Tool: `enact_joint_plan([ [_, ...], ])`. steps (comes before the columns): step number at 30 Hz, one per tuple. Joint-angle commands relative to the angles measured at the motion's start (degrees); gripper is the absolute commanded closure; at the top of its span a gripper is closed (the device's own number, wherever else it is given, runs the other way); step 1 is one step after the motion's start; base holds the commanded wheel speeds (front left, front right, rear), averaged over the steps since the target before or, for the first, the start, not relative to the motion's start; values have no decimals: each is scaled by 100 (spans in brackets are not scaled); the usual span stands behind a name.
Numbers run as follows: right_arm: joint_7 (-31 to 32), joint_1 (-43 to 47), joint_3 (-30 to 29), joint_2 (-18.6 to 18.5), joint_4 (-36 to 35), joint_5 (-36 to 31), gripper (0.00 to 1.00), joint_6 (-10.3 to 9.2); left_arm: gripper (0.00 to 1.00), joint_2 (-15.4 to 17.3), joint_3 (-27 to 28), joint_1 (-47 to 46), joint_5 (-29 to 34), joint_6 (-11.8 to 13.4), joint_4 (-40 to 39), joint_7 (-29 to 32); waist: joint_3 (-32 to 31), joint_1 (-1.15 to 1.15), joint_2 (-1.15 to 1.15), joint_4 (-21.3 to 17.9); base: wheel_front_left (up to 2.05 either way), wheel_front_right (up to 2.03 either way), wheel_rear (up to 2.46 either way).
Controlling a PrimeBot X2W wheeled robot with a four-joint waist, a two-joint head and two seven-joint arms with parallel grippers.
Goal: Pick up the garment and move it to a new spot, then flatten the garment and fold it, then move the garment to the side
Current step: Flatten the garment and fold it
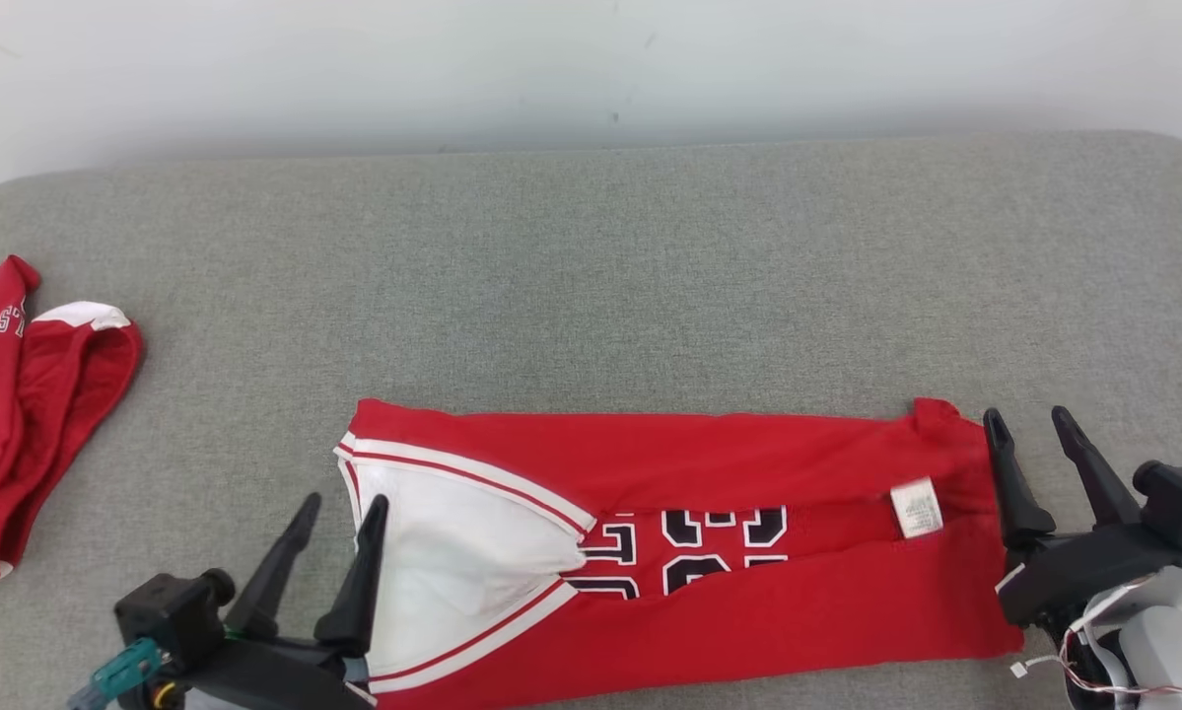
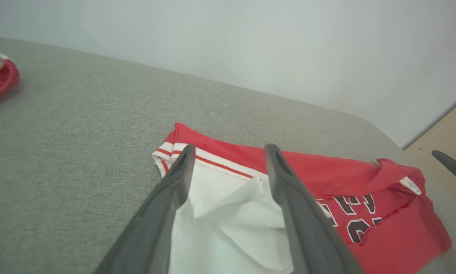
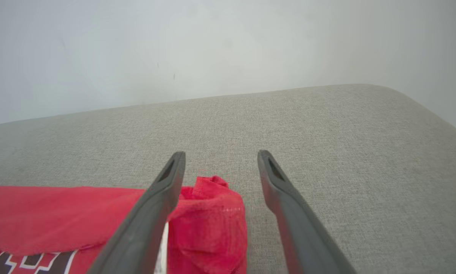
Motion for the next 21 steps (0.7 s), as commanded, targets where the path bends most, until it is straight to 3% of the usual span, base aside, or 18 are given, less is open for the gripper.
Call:
enact_joint_plan([
  [1, 0, 113, -62, -24, -88, 45, 0, -15, 0, -86, 246, 139, 251, 35, -45, -20, -18, 0, 1, 5, 0, 0, 0],
  [7, 0, 288, -162, -25, -238, 77, 0, -15, 0, -446, 1174, 439, 1018, 5, -259, -20, -60, 0, 1, 28, 0, 0, 0],
  [14, 136, 153, -105, 73, 304, 133, 0, -15, 0, -1120, 2388, 867, 2268, -195, -598, -19, -143, 0, 1, 97, 0, 0, 0],
  [21, 369, -68, -59, 237, 963, 290, 0, -14, 0, -1632, 3062, 1143, 3295, -426, -686, -20, -167, 0, 1, 170, 0, 0, 0],
])
